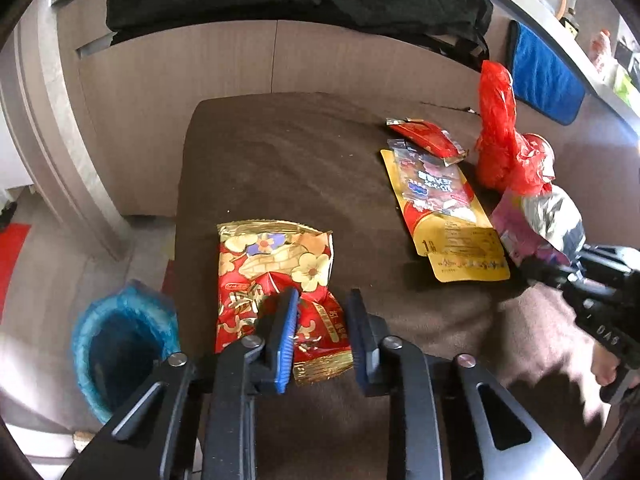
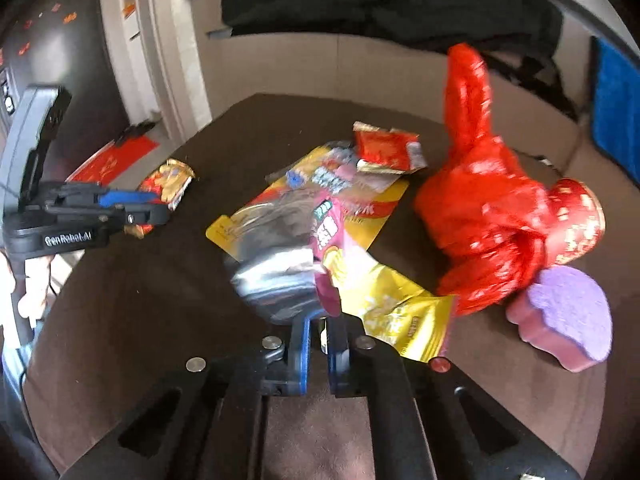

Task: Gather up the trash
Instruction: 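Grasp the red-gold snack bag with the left tool while the right tool grasps the pink-yellow chip bag, then carry both snack bags over the blue bin and open both tools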

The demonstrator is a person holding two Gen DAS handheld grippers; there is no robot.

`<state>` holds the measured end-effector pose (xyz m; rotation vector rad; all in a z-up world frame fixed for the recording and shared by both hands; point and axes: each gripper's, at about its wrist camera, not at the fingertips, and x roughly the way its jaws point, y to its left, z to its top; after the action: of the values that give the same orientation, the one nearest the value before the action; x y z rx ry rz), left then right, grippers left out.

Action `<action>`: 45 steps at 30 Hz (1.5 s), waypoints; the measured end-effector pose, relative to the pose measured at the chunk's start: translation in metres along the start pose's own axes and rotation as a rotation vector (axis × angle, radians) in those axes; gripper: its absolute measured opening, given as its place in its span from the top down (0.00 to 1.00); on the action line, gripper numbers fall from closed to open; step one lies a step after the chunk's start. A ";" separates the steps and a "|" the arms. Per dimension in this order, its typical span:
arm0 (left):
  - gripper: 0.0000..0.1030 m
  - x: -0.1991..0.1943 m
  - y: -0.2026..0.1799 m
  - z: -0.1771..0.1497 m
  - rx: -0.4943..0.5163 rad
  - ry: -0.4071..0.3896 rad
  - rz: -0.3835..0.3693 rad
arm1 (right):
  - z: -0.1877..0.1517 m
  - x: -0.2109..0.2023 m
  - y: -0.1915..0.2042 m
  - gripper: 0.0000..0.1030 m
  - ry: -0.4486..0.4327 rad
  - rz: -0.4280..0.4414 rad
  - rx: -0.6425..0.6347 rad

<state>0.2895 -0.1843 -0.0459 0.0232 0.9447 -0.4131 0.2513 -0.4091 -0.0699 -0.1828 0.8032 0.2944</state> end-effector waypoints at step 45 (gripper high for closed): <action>0.98 -0.072 0.278 -0.103 -0.309 0.000 0.019 | 0.120 0.128 0.308 0.93 0.137 0.282 0.089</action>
<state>0.2704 0.1161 -0.0944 -0.2483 0.9990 -0.2462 0.3162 -0.0619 -0.0965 -0.0052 0.9775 0.5154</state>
